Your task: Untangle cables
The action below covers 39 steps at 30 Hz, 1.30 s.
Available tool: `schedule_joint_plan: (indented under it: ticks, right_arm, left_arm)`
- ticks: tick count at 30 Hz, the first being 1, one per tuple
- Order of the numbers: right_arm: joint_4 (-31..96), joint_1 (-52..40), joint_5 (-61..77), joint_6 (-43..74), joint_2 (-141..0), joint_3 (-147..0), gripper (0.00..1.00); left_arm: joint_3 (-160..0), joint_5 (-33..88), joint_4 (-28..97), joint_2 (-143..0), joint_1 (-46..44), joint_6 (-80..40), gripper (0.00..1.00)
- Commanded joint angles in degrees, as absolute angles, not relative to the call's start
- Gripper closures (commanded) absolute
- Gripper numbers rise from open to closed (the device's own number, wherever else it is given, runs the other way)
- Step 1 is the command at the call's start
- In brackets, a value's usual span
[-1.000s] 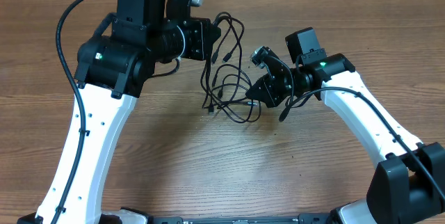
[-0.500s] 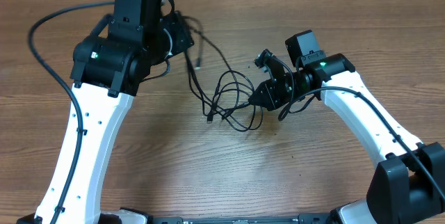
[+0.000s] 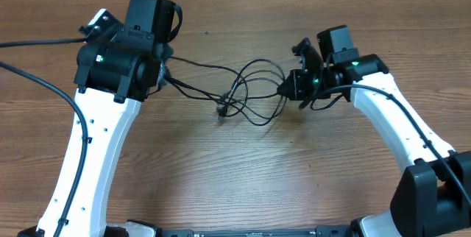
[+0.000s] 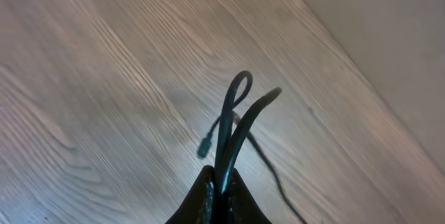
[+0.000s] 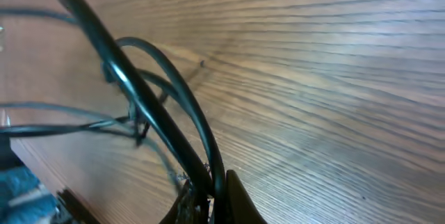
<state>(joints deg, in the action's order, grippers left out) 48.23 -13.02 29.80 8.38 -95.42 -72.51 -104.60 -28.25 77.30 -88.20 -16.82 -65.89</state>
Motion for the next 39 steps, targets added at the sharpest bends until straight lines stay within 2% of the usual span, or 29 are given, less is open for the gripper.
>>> schedule_joint_plan:
  ticks: [1, 19, 32, 33, 34, 35, 36, 38, 39]
  right_arm:
    - [48.31, -10.00, 28.56, 12.05, -95.70, -72.34, 0.96]
    - [48.73, -1.65, 31.53, 15.14, -95.70, -72.34, 0.96]
    - [50.30, 0.03, 30.06, 16.95, -95.70, -72.34, 0.94]
    - [50.28, 0.03, 30.06, 16.95, -95.70, -72.34, 0.85]
    - [50.37, 0.01, 30.09, 16.93, -95.70, -72.34, 0.65]
    - [50.54, 0.01, 30.09, 16.93, -95.70, -72.34, 0.50]
    - [50.74, 0.01, 30.06, 16.93, -95.70, -72.34, 0.31]
    - [51.16, 0.01, 30.06, 16.88, -95.70, -72.34, 0.12]
    - [51.35, 0.01, 30.06, 16.71, -95.70, -72.34, 0.08]
  left_arm:
    - [-105.12, -38.00, 77.67, -88.05, -16.40, -69.95, 0.96]
    - [-105.12, -40.88, 80.84, -88.05, -14.13, -72.47, 0.95]
    - [-105.12, -39.92, 80.75, -88.05, -13.78, -72.47, 0.96]
    - [-105.12, -39.70, 80.71, -88.05, -13.78, -72.47, 0.96]
    - [-105.12, -38.65, 80.51, -88.05, -13.78, -72.44, 0.96]
    - [-105.12, -38.09, 80.34, -88.05, -13.78, -72.40, 0.96]
    - [-105.12, -37.32, 80.23, -88.05, -13.78, -72.40, 0.96]
    - [-105.12, -35.53, 79.85, -88.05, -13.78, -72.38, 0.96]
    - [-105.12, -34.35, 79.44, -88.05, -13.78, -72.10, 0.96]
